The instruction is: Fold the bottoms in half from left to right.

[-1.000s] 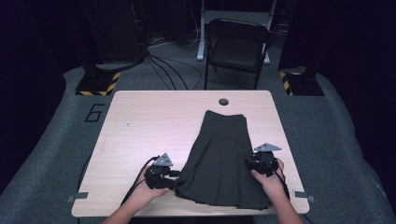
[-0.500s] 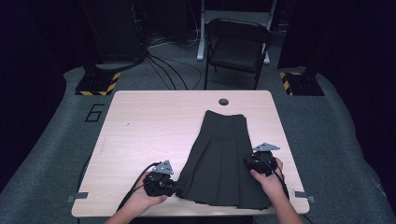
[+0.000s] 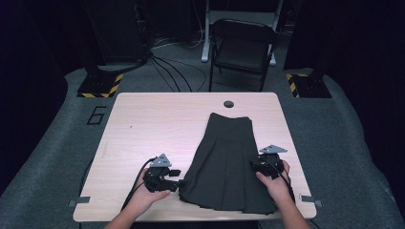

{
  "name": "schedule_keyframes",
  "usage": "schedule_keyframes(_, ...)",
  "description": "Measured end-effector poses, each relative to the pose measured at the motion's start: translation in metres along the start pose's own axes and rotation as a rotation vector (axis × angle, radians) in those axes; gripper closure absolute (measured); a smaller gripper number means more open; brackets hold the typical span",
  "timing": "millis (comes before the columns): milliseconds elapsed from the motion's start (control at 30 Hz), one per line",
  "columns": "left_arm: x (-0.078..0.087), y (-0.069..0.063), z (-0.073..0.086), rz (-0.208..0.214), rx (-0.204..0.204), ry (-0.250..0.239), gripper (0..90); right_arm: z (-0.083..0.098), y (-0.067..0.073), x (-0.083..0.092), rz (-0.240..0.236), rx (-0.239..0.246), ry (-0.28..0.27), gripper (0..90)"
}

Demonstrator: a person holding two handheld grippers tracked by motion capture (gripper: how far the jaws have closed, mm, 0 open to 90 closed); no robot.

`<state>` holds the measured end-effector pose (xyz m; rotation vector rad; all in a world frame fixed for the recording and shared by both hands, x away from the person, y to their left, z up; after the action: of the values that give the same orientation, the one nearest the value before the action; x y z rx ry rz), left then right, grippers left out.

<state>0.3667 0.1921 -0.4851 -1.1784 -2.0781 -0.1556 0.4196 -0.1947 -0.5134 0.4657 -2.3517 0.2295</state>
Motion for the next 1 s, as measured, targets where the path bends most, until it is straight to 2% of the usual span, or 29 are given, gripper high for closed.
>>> schedule_keyframes(67,-0.009,0.001,0.004,-0.012,0.004,0.017,42.8,-0.001,0.000,-0.001,0.011,-0.002,0.002,44.6)
schedule_keyframes(133,-0.018,-0.001,0.009,-0.001,0.011,0.037,41.6,-0.001,0.000,-0.002,0.015,-0.008,0.006,41.2)
schedule_keyframes(200,-0.022,-0.002,0.011,0.008,0.025,0.043,40.9,-0.001,-0.001,-0.004,0.019,-0.005,0.005,39.1)
schedule_keyframes(233,-0.023,-0.001,0.012,0.010,0.030,0.044,40.7,-0.001,-0.001,-0.005,0.020,-0.023,0.005,37.6)
schedule_keyframes(300,-0.024,-0.001,0.013,0.005,0.042,0.040,38.9,-0.001,-0.003,-0.007,0.019,-0.024,0.006,35.1)
schedule_keyframes(400,-0.027,-0.002,0.017,0.020,0.051,0.041,37.0,0.000,-0.005,-0.009,0.012,-0.043,0.012,32.7)
schedule_keyframes(500,-0.033,-0.004,0.020,0.022,0.031,0.064,34.1,0.001,-0.005,-0.012,0.005,-0.063,0.024,32.2)
schedule_keyframes(533,-0.035,-0.005,0.020,0.018,0.030,0.067,33.2,0.002,-0.006,-0.012,0.003,-0.055,0.024,32.1)
schedule_keyframes(700,-0.038,-0.009,0.021,-0.008,-0.030,0.082,32.0,0.003,-0.008,-0.013,-0.013,-0.065,0.025,34.2)
schedule_keyframes(800,-0.040,-0.013,0.022,-0.032,-0.067,0.084,32.5,0.004,-0.007,-0.013,-0.024,-0.056,0.015,38.3)
schedule_keyframes(900,-0.042,-0.017,0.022,-0.048,-0.089,0.085,34.9,0.003,-0.006,-0.012,-0.034,-0.037,0.018,44.0)
schedule_keyframes(1000,-0.042,-0.018,0.022,-0.045,-0.099,0.087,38.3,0.003,-0.004,-0.012,-0.045,-0.028,0.018,49.6)
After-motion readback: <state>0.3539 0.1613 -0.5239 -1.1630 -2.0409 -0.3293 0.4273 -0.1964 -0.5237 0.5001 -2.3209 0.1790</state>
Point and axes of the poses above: each handheld gripper's, and its own axes: x roughly backward along the jaws, z roughly out of its underside, y roughly to its left, the point moved 1 cm from there along -x, roughly forward along the jaws, and after that the axes turned 1 degree about z, right-handed, at the moved point
